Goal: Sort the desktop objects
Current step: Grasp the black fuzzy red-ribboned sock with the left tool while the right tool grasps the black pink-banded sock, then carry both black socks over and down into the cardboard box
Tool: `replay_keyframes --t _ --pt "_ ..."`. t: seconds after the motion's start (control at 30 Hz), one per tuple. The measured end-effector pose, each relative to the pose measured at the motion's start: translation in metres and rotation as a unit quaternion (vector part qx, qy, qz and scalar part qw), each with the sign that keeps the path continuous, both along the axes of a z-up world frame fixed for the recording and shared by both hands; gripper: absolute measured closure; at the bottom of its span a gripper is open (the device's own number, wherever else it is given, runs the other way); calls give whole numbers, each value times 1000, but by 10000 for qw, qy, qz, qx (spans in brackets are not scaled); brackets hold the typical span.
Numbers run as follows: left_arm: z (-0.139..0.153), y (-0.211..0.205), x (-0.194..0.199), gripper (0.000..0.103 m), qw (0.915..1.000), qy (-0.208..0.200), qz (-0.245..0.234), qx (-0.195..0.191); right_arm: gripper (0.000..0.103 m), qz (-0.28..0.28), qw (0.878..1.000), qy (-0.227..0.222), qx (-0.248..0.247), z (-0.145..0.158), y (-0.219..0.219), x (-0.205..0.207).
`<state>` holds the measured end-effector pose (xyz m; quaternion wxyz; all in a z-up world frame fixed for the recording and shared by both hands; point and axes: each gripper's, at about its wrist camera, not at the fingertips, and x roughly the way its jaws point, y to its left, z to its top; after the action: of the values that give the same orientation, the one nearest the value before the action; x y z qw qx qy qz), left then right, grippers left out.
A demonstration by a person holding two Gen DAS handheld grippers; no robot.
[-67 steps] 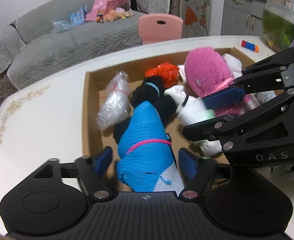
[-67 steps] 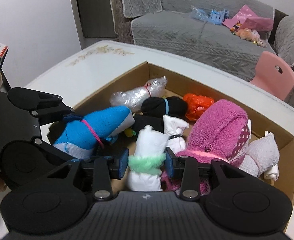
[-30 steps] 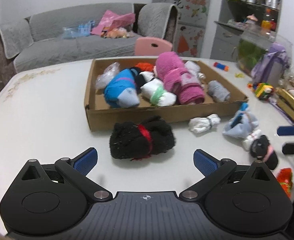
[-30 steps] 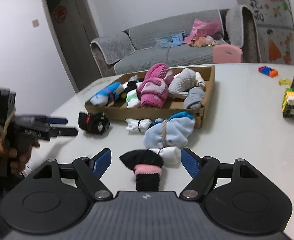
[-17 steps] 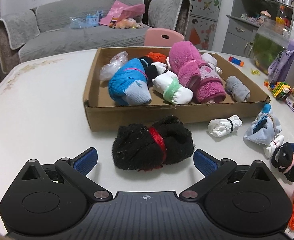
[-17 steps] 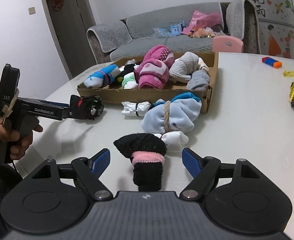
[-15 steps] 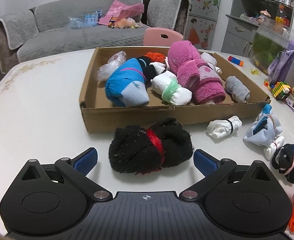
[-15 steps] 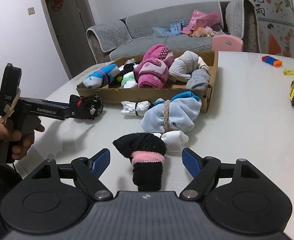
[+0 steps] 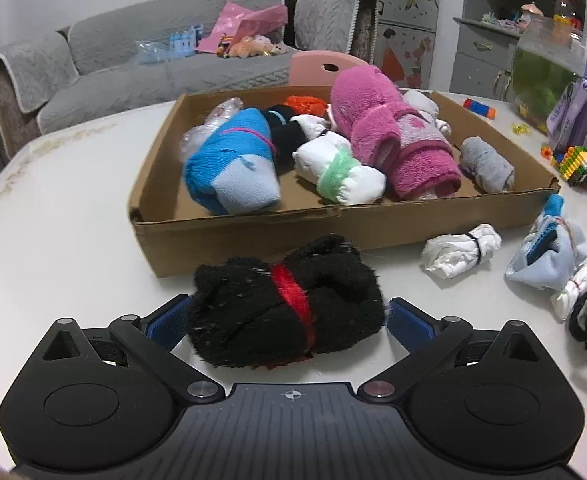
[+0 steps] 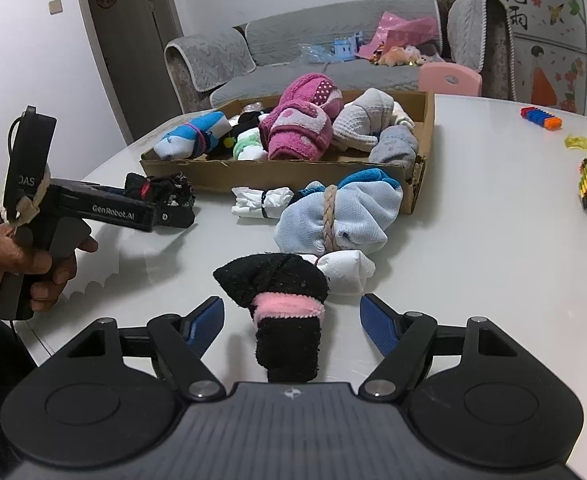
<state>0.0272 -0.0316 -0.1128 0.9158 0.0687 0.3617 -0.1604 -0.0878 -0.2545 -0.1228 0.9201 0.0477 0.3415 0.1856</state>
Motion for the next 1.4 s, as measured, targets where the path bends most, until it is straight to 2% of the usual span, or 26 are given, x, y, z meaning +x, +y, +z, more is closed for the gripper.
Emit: replay_keyframes --t 0.1,0.17,0.27,0.57,0.73,1.03,1.2,1.4 --pt "0 -3 0 1 10000 -2 45 16 35 0 10000 -7 -69 0 1 0" --pt "1 -4 -1 5 10000 -5 43 7 52 10 10000 2 -62 1 1 0" --pt "5 -5 -4 18 10000 10 14 3 69 3 10000 31 -40 1 -1 -1" --pt "15 -1 -26 24 9999 44 -157 42 70 40 9999 36 126 6 -8 -5" --pt "40 5 -47 24 9996 -144 -227 23 70 -79 9988 15 486 15 -25 -5" --pt "105 18 -71 24 9975 -529 -469 -70 70 -396 9929 -392 1048 64 -77 -7" --pt "140 20 -72 24 9954 -805 -509 -40 70 -474 9888 -724 1217 99 -98 0" --pt "177 19 -56 24 9934 -1028 -491 -128 70 -362 9854 -1042 1294 134 -100 16"
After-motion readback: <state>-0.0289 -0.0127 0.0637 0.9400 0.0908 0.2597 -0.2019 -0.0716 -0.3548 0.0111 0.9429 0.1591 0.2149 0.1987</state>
